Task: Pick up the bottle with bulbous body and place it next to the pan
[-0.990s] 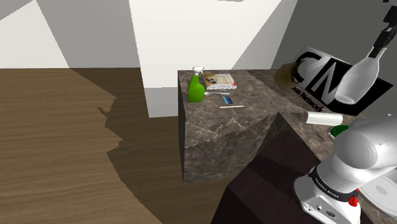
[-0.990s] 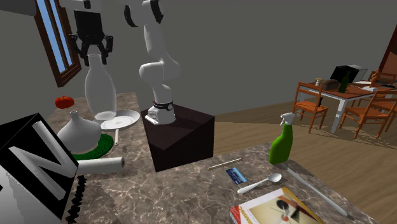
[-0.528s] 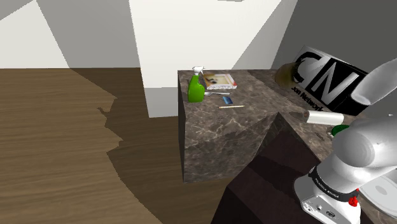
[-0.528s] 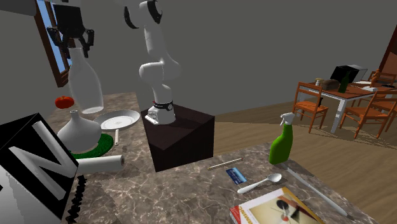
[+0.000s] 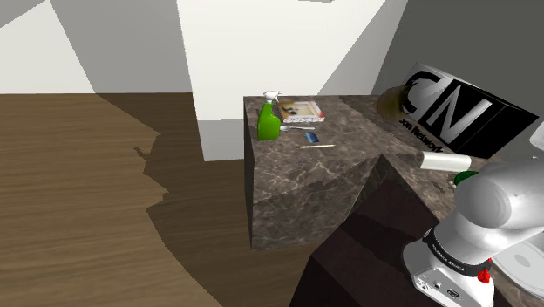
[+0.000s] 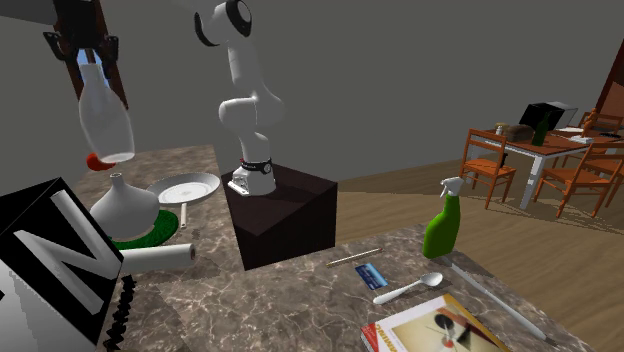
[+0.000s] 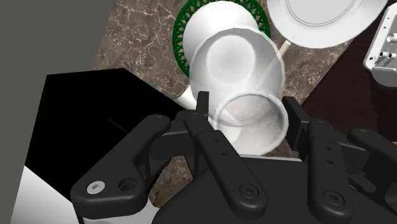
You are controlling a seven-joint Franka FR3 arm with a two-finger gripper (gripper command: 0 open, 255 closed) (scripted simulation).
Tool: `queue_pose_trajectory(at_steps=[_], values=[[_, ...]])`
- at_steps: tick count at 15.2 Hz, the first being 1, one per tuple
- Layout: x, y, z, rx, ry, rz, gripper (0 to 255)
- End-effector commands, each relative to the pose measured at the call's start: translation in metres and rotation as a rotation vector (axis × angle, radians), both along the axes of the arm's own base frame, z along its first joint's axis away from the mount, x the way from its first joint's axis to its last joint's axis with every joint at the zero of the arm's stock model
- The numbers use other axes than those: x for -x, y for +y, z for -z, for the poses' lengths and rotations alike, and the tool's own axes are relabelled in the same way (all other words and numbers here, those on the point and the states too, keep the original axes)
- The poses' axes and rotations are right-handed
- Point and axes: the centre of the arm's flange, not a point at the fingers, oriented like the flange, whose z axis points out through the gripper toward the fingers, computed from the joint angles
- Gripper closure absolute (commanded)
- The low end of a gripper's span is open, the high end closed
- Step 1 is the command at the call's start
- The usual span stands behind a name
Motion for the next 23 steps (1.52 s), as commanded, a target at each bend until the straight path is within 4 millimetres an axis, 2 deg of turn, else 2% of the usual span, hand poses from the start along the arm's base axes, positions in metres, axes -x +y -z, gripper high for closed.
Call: queue_pose_trajectory(at_steps=[1, 20, 23], values=[[0.026, -0.003, -0.007, 0.0, 0.0, -0.002, 255], [0.263, -0.058, -0.067, 0.0, 0.0, -0.002, 255], [0.263, -0.058, -0.051, 0.0, 0.0, -0.002, 255]])
